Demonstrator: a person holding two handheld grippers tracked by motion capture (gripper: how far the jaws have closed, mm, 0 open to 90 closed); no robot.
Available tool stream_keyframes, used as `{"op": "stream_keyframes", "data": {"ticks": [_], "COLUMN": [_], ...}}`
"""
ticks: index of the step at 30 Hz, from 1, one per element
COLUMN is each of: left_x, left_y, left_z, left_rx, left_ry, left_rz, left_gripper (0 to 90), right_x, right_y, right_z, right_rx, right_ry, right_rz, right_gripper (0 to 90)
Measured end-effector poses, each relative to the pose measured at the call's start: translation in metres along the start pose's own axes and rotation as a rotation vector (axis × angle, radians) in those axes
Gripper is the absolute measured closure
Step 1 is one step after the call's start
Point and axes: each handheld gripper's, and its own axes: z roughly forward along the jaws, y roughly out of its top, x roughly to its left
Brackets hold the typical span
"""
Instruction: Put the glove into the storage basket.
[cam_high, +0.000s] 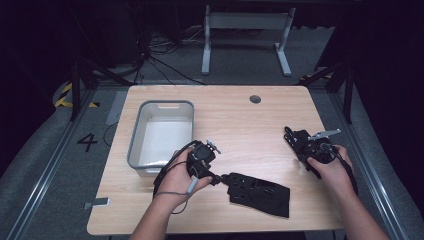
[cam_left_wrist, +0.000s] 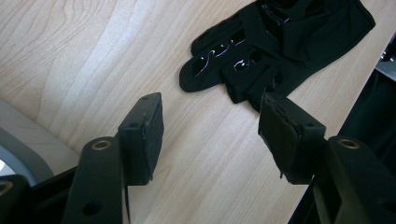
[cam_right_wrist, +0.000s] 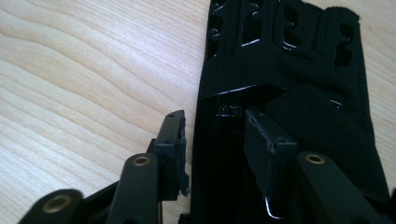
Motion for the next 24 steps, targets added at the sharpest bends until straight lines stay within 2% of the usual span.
{"op": "stream_keyframes", "data": {"ticks": [7,8,9,11,18,21,22,23,24], "left_x": [-0.001,-0.001,-0.001,-0.002,-0.001,-0.001,-0.002,-0.002,-0.002], "left_y": [0.0,0.0,0.0,0.0,0.0,0.0,0.001,0.001,0.001], "left_z": [0.001,0.002,0.002,0.002,0.002,0.001,0.001,0.001,0.001], "left_rx": [0.005,0.007,0.007,0.006,0.004,0.003,0.003,0.003,0.004], "left_ry": [-0.003,-0.004,-0.003,-0.004,-0.004,-0.004,-0.005,-0.005,-0.004], "left_rz": [0.0,-0.001,-0.001,-0.001,0.001,0.001,-0.001,-0.001,0.001], "left_gripper": [40.9,40.8,40.8,40.9,40.8,40.9,40.8,40.8,40.7], "right_x": [-0.002,-0.002,-0.002,-0.001,-0.002,-0.001,0.002,0.002,0.005], "right_y": [-0.001,-0.001,-0.001,0.0,0.001,0.003,0.004,0.004,0.006], "right_z": [0.0,0.0,0.0,-0.003,-0.015,-0.025,-0.034,-0.034,-0.043], "right_rx": [-0.002,0.001,0.001,0.002,-0.039,-0.069,-0.091,-0.091,-0.113], "right_ry": [-0.014,-0.021,-0.021,-0.02,-0.027,-0.024,-0.015,-0.015,-0.01], "right_rz": [-0.007,-0.011,-0.011,-0.008,-0.001,-0.009,-0.011,-0.011,-0.022], "right_gripper": [71.9,77.2,77.2,83.9,85.4,85.4,85.5,85.5,85.6]}}
